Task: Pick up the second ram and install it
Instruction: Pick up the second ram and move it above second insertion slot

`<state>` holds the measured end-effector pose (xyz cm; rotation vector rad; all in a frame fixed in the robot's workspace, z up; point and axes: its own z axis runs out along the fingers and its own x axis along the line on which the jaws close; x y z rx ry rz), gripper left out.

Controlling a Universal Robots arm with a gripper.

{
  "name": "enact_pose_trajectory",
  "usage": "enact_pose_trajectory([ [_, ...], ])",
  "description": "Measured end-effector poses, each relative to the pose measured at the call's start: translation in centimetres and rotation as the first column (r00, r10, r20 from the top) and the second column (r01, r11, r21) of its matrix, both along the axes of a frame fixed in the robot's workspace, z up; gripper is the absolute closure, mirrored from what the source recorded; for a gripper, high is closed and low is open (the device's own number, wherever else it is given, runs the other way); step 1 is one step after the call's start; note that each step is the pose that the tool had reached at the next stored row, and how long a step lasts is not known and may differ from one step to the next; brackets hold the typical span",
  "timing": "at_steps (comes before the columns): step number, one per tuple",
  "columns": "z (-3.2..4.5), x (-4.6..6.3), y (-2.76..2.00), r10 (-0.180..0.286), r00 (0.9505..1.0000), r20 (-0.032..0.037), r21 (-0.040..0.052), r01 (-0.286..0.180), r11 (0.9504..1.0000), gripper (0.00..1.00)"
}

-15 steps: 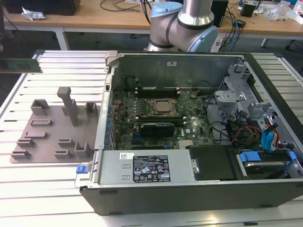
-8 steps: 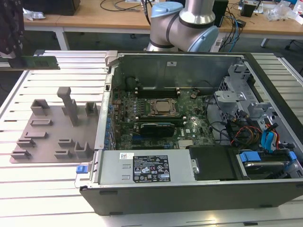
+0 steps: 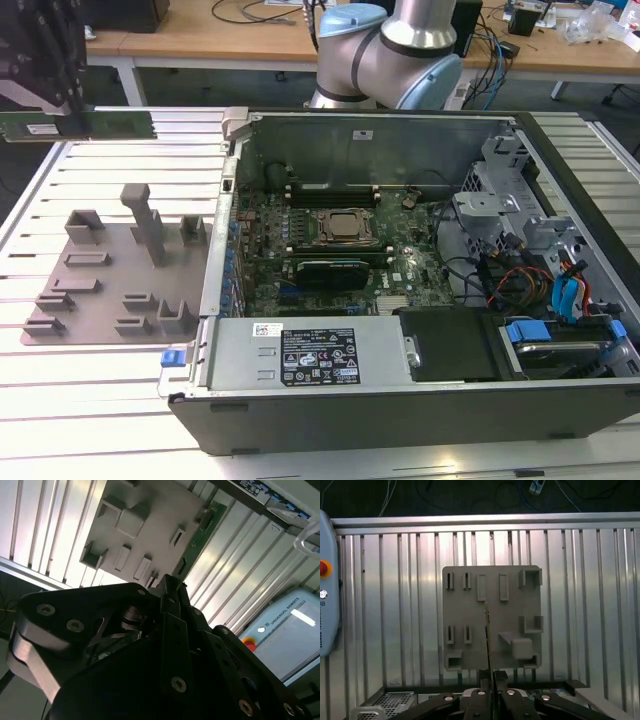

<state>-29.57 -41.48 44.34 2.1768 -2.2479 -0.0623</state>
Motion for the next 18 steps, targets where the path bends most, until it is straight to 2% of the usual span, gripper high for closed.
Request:
enact_pose_trajectory([
  [9, -0.2, 2.8, 1.57, 0.017, 0.9999, -0.0001, -0.0025, -0.017, 0.9999, 0.86],
  [14, -0.35, 4.0, 2.2, 0.022, 0.9998, -0.0001, -0.0052, -0.022, 0.9997, 0.86],
  [16, -0.65, 4.6, 2.58, 0.029, 0.9996, -0.0002, -0.0082, -0.029, 0.9995, 0.86],
  [18, -0.85, 4.7, 2.69, 0.038, 0.9993, -0.0002, -0.0085, -0.038, 0.9992, 0.86],
])
